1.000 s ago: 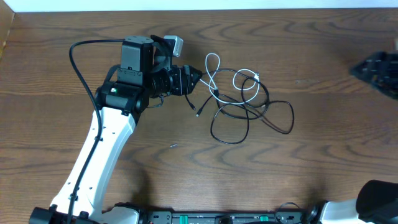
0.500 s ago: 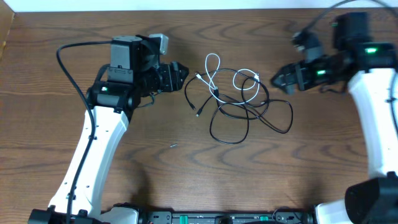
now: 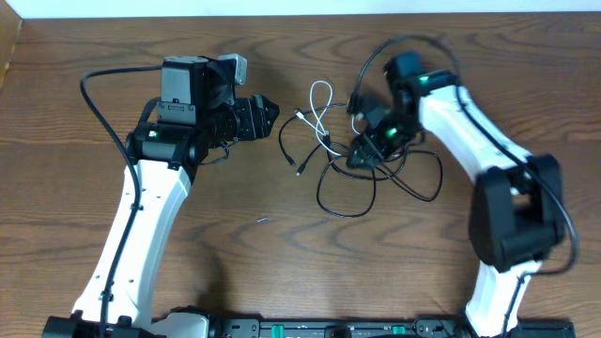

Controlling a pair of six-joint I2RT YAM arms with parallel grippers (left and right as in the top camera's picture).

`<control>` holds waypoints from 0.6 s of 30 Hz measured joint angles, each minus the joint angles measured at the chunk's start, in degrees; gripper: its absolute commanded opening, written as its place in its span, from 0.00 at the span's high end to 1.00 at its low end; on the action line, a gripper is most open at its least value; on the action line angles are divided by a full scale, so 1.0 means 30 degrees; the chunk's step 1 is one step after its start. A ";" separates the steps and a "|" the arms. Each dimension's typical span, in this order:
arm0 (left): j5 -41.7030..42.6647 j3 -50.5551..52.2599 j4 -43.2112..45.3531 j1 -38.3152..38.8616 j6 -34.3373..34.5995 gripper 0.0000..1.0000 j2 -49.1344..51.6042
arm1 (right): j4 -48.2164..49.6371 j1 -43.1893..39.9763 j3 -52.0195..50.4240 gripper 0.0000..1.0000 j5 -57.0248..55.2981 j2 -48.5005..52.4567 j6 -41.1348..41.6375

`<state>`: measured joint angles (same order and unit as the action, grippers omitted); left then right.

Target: Untangle cables

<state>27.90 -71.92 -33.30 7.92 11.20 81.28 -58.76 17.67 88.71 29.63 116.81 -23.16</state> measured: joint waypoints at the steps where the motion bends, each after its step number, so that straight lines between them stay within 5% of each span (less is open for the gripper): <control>1: 0.0000 0.0000 -0.0007 0.0000 0.0029 0.37 0.0000 | -0.0080 0.0066 -0.0029 0.30 0.0138 0.0364 -0.0117; 10: 0.0000 0.0000 -0.0102 0.0000 0.0197 0.37 0.0000 | -0.0015 0.0969 -0.0095 0.68 0.0663 0.1297 -0.0641; 13: -0.0007 0.0000 -0.0117 0.0000 0.0197 0.37 0.0000 | -0.0036 0.1188 -0.0095 0.95 0.0714 0.1421 -0.0590; 18: -0.0415 0.0000 -0.0138 0.0000 0.0197 0.37 0.0000 | -0.0605 0.1435 -0.0095 0.99 0.1392 0.1472 0.0051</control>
<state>26.65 -71.92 -33.71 7.92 11.79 81.28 -60.58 21.98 88.42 33.80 121.23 -23.00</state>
